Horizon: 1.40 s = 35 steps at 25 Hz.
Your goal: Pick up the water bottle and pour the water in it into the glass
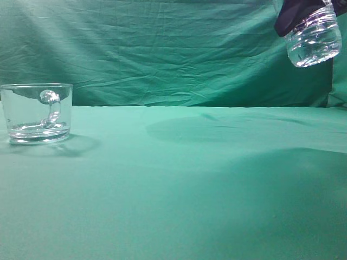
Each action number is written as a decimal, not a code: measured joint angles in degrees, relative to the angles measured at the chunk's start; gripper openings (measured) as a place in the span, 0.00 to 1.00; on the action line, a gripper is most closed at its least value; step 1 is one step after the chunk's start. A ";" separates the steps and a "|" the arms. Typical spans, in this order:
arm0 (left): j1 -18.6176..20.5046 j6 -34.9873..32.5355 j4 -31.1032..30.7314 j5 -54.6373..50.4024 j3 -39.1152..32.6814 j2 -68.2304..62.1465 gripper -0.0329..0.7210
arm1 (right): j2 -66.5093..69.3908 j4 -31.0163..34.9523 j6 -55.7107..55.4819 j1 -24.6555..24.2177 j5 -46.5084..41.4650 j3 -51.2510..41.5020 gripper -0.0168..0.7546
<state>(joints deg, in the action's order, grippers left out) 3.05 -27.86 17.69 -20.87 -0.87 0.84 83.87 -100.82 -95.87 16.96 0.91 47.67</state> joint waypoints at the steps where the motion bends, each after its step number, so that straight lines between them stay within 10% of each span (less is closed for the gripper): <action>1: 0.00 0.00 0.00 0.00 0.00 0.00 0.04 | 0.00 0.00 -0.13 0.00 0.00 0.00 0.42; 12: 0.00 0.00 0.00 0.00 0.00 0.00 0.04 | -0.25 3.19 3.22 -0.29 0.50 0.00 0.42; 29: 0.00 0.00 0.00 0.00 0.00 0.00 0.04 | -1.18 75.18 77.55 -1.96 8.43 -3.64 0.42; 35: 0.00 0.00 0.00 0.00 0.00 0.00 0.04 | -0.92 89.16 90.01 -1.96 14.30 -8.15 0.42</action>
<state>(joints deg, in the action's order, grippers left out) 3.05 -27.86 17.69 -20.87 -0.87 0.84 82.96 -11.66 -5.86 15.00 15.21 39.52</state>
